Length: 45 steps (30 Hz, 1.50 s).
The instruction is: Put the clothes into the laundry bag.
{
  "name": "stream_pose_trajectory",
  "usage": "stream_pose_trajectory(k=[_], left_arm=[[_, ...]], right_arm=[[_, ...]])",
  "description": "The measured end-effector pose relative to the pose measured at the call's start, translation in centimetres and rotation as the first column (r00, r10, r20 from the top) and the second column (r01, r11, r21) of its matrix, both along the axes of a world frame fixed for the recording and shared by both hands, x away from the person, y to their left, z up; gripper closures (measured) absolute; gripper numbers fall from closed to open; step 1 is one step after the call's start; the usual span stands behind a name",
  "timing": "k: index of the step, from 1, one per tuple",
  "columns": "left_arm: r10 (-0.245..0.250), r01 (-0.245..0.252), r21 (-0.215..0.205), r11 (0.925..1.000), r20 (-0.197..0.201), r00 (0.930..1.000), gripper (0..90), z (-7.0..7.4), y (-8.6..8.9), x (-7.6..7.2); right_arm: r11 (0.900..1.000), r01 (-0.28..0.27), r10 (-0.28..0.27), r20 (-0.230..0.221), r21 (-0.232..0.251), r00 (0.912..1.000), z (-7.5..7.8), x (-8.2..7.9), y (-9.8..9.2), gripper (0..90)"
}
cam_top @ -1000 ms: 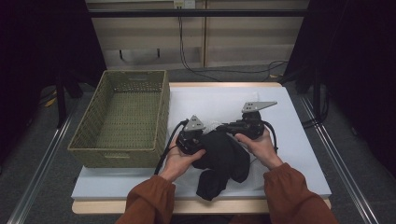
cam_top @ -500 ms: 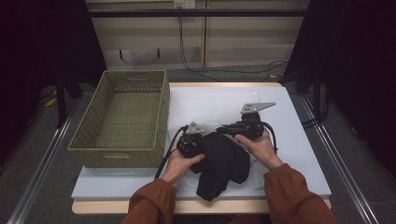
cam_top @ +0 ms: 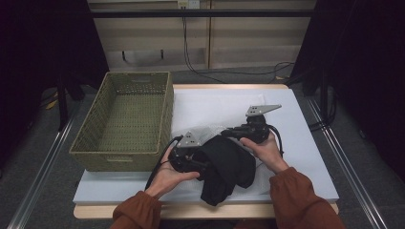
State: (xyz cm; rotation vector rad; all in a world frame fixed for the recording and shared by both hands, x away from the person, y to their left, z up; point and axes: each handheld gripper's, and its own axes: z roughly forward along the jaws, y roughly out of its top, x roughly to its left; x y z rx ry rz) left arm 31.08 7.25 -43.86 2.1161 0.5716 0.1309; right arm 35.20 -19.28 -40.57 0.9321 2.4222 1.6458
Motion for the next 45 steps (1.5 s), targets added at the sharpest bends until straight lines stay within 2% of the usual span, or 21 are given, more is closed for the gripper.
stream_pose_trajectory(k=[4, 8, 10, 13, 15, 19, 20, 23, 25, 26, 27, 29, 30, 31, 36, 39, 41, 42, 43, 44, 45], left_arm=[[-0.033, 0.032, -0.048, 0.9983, -0.011, 0.9994, 21.5, 0.5, 0.2, -0.6], [-0.048, 0.046, -0.084, 0.9954, -0.020, 0.9987, 19.4, 1.0, 0.0, -0.8], [-0.052, 0.051, -0.084, 0.9952, -0.012, 0.9986, 19.1, 1.2, 0.0, -0.9], [-0.057, 0.056, -0.122, 0.9909, -0.003, 0.9984, 18.3, 1.8, -0.3, -1.1], [-0.065, 0.065, -0.129, 0.9896, 0.001, 0.9979, 18.1, 2.0, -0.6, -1.1], [-0.054, 0.054, -0.119, 0.9915, -0.001, 0.9985, 18.0, 1.4, -1.8, -0.6], [-0.054, 0.055, -0.109, 0.9925, 0.017, 0.9984, 20.9, 1.2, -2.1, -0.6], [-0.057, 0.057, -0.098, 0.9936, 0.011, 0.9983, 28.6, 0.8, -3.1, 0.0], [-0.057, 0.058, -0.087, 0.9945, 0.010, 0.9983, 42.7, 0.6, -3.4, 0.2], [-0.061, 0.061, -0.068, 0.9958, 0.009, 0.9981, 51.0, -0.1, -3.8, 0.6], [-0.052, 0.052, -0.054, 0.9972, 0.001, 0.9986, 63.3, -0.4, -4.0, 0.8], [-0.044, 0.044, -0.040, 0.9982, -0.012, 0.9989, 78.0, -0.9, -4.2, 1.4], [-0.027, 0.026, -0.035, 0.9990, -0.018, 0.9995, 82.3, -0.9, -4.2, 1.6], [-0.020, 0.019, -0.047, 0.9987, -0.029, 0.9994, 84.6, -1.0, -4.2, 1.9], [0.061, -0.061, -0.067, 0.9959, 0.000, 0.9981, 86.8, -0.2, -4.3, 2.9], [0.086, -0.085, -0.088, 0.9925, 0.012, 0.9962, 87.0, 0.2, -4.4, 3.4], [0.108, -0.105, -0.060, 0.9927, 0.053, 0.9927, 87.0, 0.4, -4.5, 3.7], [0.123, -0.120, -0.062, 0.9908, 0.041, 0.9916, 87.0, -0.1, -4.7, 3.9], [0.121, -0.119, -0.039, 0.9921, 0.043, 0.9917, 86.9, -0.5, -4.7, 4.0], [0.121, -0.119, -0.039, 0.9921, 0.043, 0.9917, 86.8, -0.5, -4.7, 4.0], [0.123, -0.123, -0.020, 0.9923, 0.026, 0.9921, 86.6, -1.4, -4.9, 4.1]], right_arm=[[1.000, 0.000, 0.000, 0.000, 0.000, 1.0000, 0.0, 0.0, 0.0, 88.7], [1.000, -0.001, 0.001, 0.002, 0.001, 1.0000, 0.0, 0.0, 0.0, 88.7], [1.000, -0.001, 0.001, 0.002, 0.000, 1.0000, 0.0, 0.0, 0.0, 88.6], [1.000, -0.001, 0.001, 0.002, 0.000, 1.0000, 0.0, 0.0, 0.0, 88.7], [1.000, 0.000, 0.000, 0.002, 0.000, 1.0000, 0.0, 0.0, 0.0, 88.6], [1.000, -0.001, 0.001, 0.004, -0.001, 1.0000, 0.0, 0.0, 0.0, 88.6], [1.000, -0.003, 0.003, 0.007, -0.001, 1.0000, 0.0, 0.0, 0.1, 88.7], [1.000, -0.003, 0.003, 0.003, 0.001, 1.0000, 0.0, 0.1, 0.0, 88.6], [1.000, -0.003, 0.003, 0.002, -0.002, 1.0000, -0.1, 0.1, 0.1, 88.6], [1.000, -0.003, 0.003, 0.003, -0.002, 1.0000, 0.0, 0.1, 0.1, 88.6], [1.000, -0.005, 0.005, 0.007, -0.002, 1.0000, 0.0, 0.1, 0.1, 88.6], [1.000, -0.007, 0.007, 0.004, -0.003, 1.0000, 0.1, 0.0, 0.1, 88.6], [1.000, -0.008, 0.008, 0.005, -0.002, 1.0000, 0.1, 0.0, 0.1, 88.7], [1.000, -0.006, 0.006, 0.005, -0.001, 1.0000, 0.1, -0.1, 0.0, 88.7], [1.000, -0.014, 0.014, 0.012, 0.000, 0.9998, 0.4, -0.3, 0.2, 88.7], [1.000, -0.018, 0.018, 0.018, 0.000, 0.9997, 0.6, -0.4, 0.4, 88.7], [1.000, -0.016, 0.016, 0.020, 0.004, 0.9997, 0.7, -0.4, 0.4, 88.7], [1.000, -0.012, 0.012, 0.019, 0.004, 0.9998, 0.7, -0.4, 0.2, 88.7], [1.000, -0.010, 0.009, 0.016, 0.005, 0.9998, 0.7, -0.4, 0.1, 88.7], [1.000, -0.009, 0.009, 0.014, 0.006, 0.9999, 0.6, -0.4, 0.0, 88.7], [1.000, -0.009, 0.009, 0.011, 0.002, 0.9999, 0.4, -0.3, 0.0, 88.7]])
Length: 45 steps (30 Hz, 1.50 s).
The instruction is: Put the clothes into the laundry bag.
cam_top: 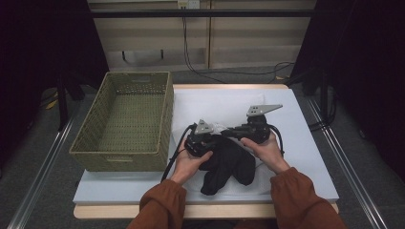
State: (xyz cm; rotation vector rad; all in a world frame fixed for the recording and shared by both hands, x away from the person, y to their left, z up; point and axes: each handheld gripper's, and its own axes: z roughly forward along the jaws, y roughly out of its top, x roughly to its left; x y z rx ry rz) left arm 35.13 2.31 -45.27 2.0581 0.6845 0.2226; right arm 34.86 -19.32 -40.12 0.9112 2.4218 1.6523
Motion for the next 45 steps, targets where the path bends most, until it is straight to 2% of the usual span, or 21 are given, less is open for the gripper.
stream_pose_trajectory(k=[3, 6, 8, 12, 14, 19, 22, 26, 29, 31, 33, 35, 36, 40, 43, 45], left_arm=[[0.007, -0.007, 0.014, 0.9999, -0.015, 0.9999, 86.2, -1.1, 0.0, 0.2], [0.014, -0.015, -0.010, 0.9998, -0.028, 0.9995, 84.7, -1.5, 0.2, 0.2], [0.012, -0.013, -0.013, 0.9998, -0.032, 0.9994, 82.7, -1.5, 0.3, 0.2], [-0.012, 0.012, -0.007, 0.9999, -0.030, 0.9995, 71.5, -0.7, 0.6, -0.2], [-0.026, 0.026, -0.002, 0.9997, -0.019, 0.9995, 66.9, -0.2, 0.9, -0.5], [-0.021, 0.021, -0.005, 0.9998, -0.004, 0.9998, 50.1, 0.6, 1.9, -1.5], [-0.029, 0.029, -0.014, 0.9995, 0.004, 0.9996, 44.8, 1.1, 2.6, -2.1], [-0.056, 0.057, -0.007, 0.9984, 0.007, 0.9984, 41.6, 1.5, 3.4, -3.0], [-0.053, 0.053, -0.016, 0.9985, 0.047, 0.9975, 40.5, 1.9, 4.1, -3.9], [-0.043, 0.043, 0.004, 0.9991, 0.083, 0.9956, 44.3, 2.1, 4.7, -4.3], [-0.052, 0.054, -0.023, 0.9983, 0.054, 0.9972, 46.0, 2.1, 5.2, -4.4], [-0.071, 0.073, -0.028, 0.9970, 0.067, 0.9953, 51.0, 2.1, 5.7, -4.6], [-0.081, 0.083, -0.036, 0.9959, 0.057, 0.9951, 50.7, 2.0, 5.7, -4.7], [-0.129, 0.130, -0.036, 0.9909, 0.013, 0.9915, 42.2, 1.1, 4.6, -4.9], [-0.150, 0.150, -0.002, 0.9887, 0.003, 0.9887, 36.1, 0.6, 3.5, -5.2], [-0.170, 0.170, -0.004, 0.9854, -0.005, 0.9854, 30.5, 0.3, 2.7, -5.3]], right_arm=[[1.000, 0.001, -0.001, -0.008, -0.006, 1.0000, -0.2, -0.1, -0.2, 88.7], [1.000, 0.004, -0.004, -0.011, -0.013, 0.9999, -0.3, -0.3, -0.4, 88.7], [1.000, 0.002, -0.002, -0.014, -0.015, 0.9999, -0.5, -0.4, -0.4, 88.7], [1.000, 0.000, 0.000, -0.020, -0.010, 0.9998, -0.6, -0.4, -0.5, 88.6], [1.000, 0.000, 0.000, -0.020, -0.008, 0.9998, -0.7, -0.4, -0.6, 88.7], [1.000, 0.004, -0.004, -0.021, -0.005, 0.9998, -0.7, -0.3, -0.6, 88.6], [1.000, 0.004, -0.004, -0.022, -0.005, 0.9998, -0.7, -0.3, -0.6, 88.7], [1.000, 0.007, -0.007, -0.024, -0.004, 0.9997, -0.8, -0.2, -0.7, 88.6], [1.000, 0.005, -0.006, -0.023, -0.008, 0.9997, -0.8, -0.2, -0.7, 88.7], [1.000, 0.007, -0.007, -0.024, -0.008, 0.9997, -0.9, -0.2, -0.7, 88.6], [1.000, 0.009, -0.009, -0.023, -0.008, 0.9997, -0.9, -0.2, -0.7, 88.6], [1.000, 0.011, -0.011, -0.025, -0.009, 0.9996, -0.9, -0.1, -0.7, 88.6], [1.000, 0.008, -0.009, -0.026, -0.010, 0.9996, -0.9, -0.1, -0.7, 88.6], [1.000, 0.008, -0.009, -0.025, -0.013, 0.9996, -0.9, -0.1, -0.6, 88.6], [1.000, 0.007, -0.007, -0.024, -0.012, 0.9997, -0.9, -0.1, -0.5, 88.6], [1.000, 0.005, -0.005, -0.025, -0.014, 0.9997, -1.0, -0.1, -0.5, 88.6]])
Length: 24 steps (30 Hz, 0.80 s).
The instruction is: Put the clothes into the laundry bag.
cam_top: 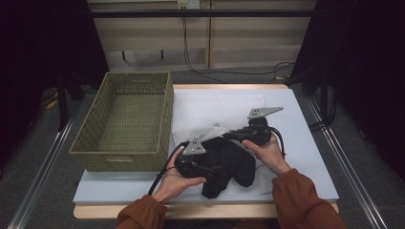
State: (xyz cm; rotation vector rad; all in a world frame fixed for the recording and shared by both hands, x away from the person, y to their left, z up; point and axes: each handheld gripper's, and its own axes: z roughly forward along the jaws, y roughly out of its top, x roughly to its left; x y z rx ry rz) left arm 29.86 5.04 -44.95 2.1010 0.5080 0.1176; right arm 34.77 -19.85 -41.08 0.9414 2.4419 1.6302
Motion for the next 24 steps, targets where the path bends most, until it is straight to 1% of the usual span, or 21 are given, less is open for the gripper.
stream_pose_trajectory(k=[3, 4, 5, 6, 7, 8, 9, 10, 11, 13, 14, 15, 16, 17, 18, 19, 20, 21, 22, 23, 24], left_arm=[[-0.007, 0.007, -0.011, 0.9999, -0.008, 0.9999, 23.8, -0.2, -0.9, 0.0], [-0.017, 0.017, -0.003, 0.9998, -0.010, 0.9998, 22.1, -0.3, -1.2, 0.0], [-0.013, 0.013, 0.008, 0.9999, -0.020, 0.9997, 20.0, -0.4, -1.5, 0.1], [-0.011, 0.011, 0.027, 0.9996, -0.026, 0.9996, 18.0, -0.6, -1.7, 0.3], [-0.017, 0.017, 0.024, 0.9996, -0.028, 0.9995, 16.6, -0.9, -2.1, 0.3], [-0.017, 0.017, 0.024, 0.9996, -0.028, 0.9995, 14.7, -0.9, -2.1, 0.3], [-0.026, 0.028, 0.046, 0.9986, -0.024, 0.9994, 14.7, -1.1, -2.4, 0.4], [-0.036, 0.037, 0.065, 0.9972, -0.021, 0.9991, 11.3, -1.3, -3.0, 0.3], [-0.038, 0.039, 0.066, 0.9971, -0.018, 0.9991, 10.6, -1.5, -3.2, 0.2], [-0.037, 0.038, 0.115, 0.9927, -0.015, 0.9992, 11.3, -2.0, -3.5, 0.2], [-0.027, 0.029, 0.104, 0.9942, -0.015, 0.9995, 12.3, -2.5, -3.6, 0.3], [-0.013, 0.015, 0.114, 0.9934, -0.018, 0.9998, 14.3, -2.7, -3.6, 0.3], [-0.015, 0.016, 0.124, 0.9921, -0.007, 0.9999, 16.9, -2.8, -3.5, 0.4], [-0.009, 0.009, 0.119, 0.9928, 0.006, 0.9999, 20.9, -2.8, -3.5, 0.4], [-0.004, 0.000, 0.152, 0.9884, 0.026, 0.9997, 27.9, -2.6, -3.2, 0.5], [0.005, -0.009, 0.142, 0.9899, 0.032, 0.9995, 35.9, -2.6, -3.1, 0.7], [0.018, -0.022, 0.146, 0.9890, 0.029, 0.9994, 44.1, -2.5, -2.9, 1.0], [0.029, -0.031, 0.140, 0.9897, 0.014, 0.9995, 52.3, -2.4, -2.7, 1.3], [0.035, -0.035, 0.126, 0.9915, -0.003, 0.9994, 56.1, -2.4, -2.6, 1.5], [0.036, -0.035, 0.141, 0.9895, -0.006, 0.9993, 60.1, -2.2, -2.6, 1.6], [0.032, -0.031, 0.125, 0.9916, -0.010, 0.9994, 63.3, -2.1, -2.6, 1.8]], right_arm=[[1.000, 0.000, 0.000, 0.003, -0.002, 1.0000, 0.0, 0.0, 0.0, 88.6], [1.000, 0.003, -0.003, 0.001, -0.001, 1.0000, 0.0, 0.0, 0.0, 88.6], [1.000, 0.005, -0.005, 0.002, -0.001, 1.0000, 0.0, 0.0, 0.0, 88.6], [1.000, 0.003, -0.003, 0.001, -0.001, 1.0000, 0.0, 0.0, 0.0, 88.6], [1.000, 0.003, -0.003, 0.002, -0.004, 1.0000, 0.0, 0.0, 0.0, 88.6], [1.000, 0.003, -0.003, 0.002, -0.004, 1.0000, 0.0, 0.0, 0.0, 88.6], [1.000, 0.002, -0.002, 0.001, -0.003, 1.0000, 0.0, 0.0, 0.1, 88.6], [1.000, -0.001, 0.001, 0.004, -0.006, 1.0000, 0.0, 0.0, 0.2, 88.6], [1.000, -0.004, 0.004, 0.004, -0.005, 1.0000, 0.0, 0.0, 0.2, 88.6], [1.000, -0.004, 0.004, 0.001, -0.007, 1.0000, -0.1, 0.0, 0.2, 88.6], [1.000, -0.004, 0.004, -0.001, -0.007, 1.0000, -0.1, 0.0, 0.2, 88.6], [1.000, -0.004, 0.004, -0.002, -0.008, 1.0000, -0.1, 0.0, 0.2, 88.6], [1.000, -0.003, 0.003, -0.001, -0.008, 1.0000, -0.1, 0.0, 0.2, 88.6], [1.000, -0.004, 0.004, 0.000, -0.008, 1.0000, 0.0, 0.0, 0.3, 88.6], [1.000, -0.005, 0.005, 0.001, -0.009, 1.0000, 0.0, -0.1, 0.3, 88.6], [1.000, -0.007, 0.008, 0.002, -0.009, 1.0000, 0.0, -0.1, 0.3, 88.6], [1.000, -0.007, 0.007, 0.002, -0.011, 1.0000, 0.0, -0.1, 0.3, 88.6], [1.000, -0.007, 0.007, 0.001, -0.010, 1.0000, 0.0, 0.0, 0.3, 88.7], [1.000, -0.009, 0.009, -0.001, -0.010, 1.0000, -0.1, -0.1, 0.3, 88.6], [1.000, -0.010, 0.010, -0.002, -0.011, 1.0000, -0.1, 0.0, 0.4, 88.6], [1.000, -0.010, 0.010, -0.002, -0.011, 0.9999, -0.1, 0.0, 0.4, 88.7]])
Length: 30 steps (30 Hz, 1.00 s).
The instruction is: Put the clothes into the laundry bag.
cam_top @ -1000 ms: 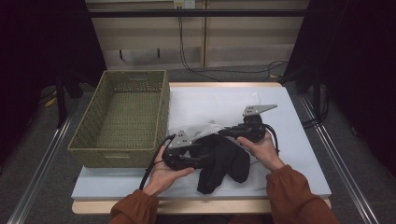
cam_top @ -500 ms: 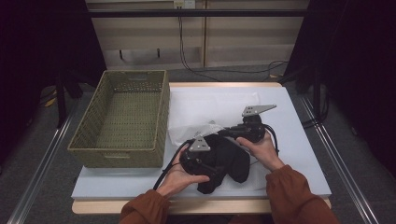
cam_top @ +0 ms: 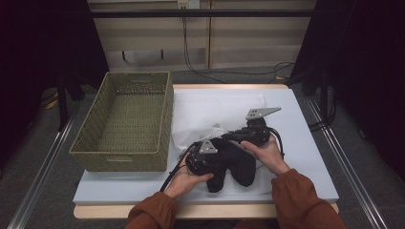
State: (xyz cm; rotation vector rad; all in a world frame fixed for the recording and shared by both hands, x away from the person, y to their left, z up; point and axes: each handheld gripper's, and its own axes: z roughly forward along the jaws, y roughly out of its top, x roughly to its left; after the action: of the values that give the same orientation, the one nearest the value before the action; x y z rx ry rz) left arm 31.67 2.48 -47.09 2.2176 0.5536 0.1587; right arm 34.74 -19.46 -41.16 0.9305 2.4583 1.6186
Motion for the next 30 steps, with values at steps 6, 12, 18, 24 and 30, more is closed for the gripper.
stream_pose_trajectory(k=[6, 12, 18, 24, 30], left_arm=[[0.053, -0.054, -0.042, 0.9977, -0.014, 0.9985, 71.1, 0.6, 0.2, 0.7], [0.098, -0.098, -0.087, 0.9914, -0.003, 0.9951, 72.3, 1.3, 0.1, 1.7], [0.160, -0.158, -0.123, 0.9797, 0.003, 0.9871, 72.6, 1.1, 0.3, 3.1], [0.214, -0.209, -0.134, 0.9686, 0.019, 0.9767, 72.3, 0.7, 0.3, 3.7], [0.211, -0.207, -0.110, 0.9722, 0.022, 0.9773, 66.8, -0.5, 0.3, 3.5]], right_arm=[[1.000, 0.000, 0.000, 0.000, 0.004, 1.0000, 0.1, 0.0, -0.1, 88.7], [1.000, -0.007, 0.006, 0.008, 0.012, 0.9999, 0.5, -0.2, -0.1, 88.7], [1.000, -0.013, 0.013, 0.008, 0.011, 0.9999, 0.6, -0.3, -0.1, 88.7], [1.000, -0.018, 0.018, 0.007, 0.006, 0.9998, 0.7, -0.4, -0.1, 88.7], [1.000, -0.022, 0.022, -0.009, -0.011, 0.9997, 0.2, -0.4, -0.1, 88.7]])
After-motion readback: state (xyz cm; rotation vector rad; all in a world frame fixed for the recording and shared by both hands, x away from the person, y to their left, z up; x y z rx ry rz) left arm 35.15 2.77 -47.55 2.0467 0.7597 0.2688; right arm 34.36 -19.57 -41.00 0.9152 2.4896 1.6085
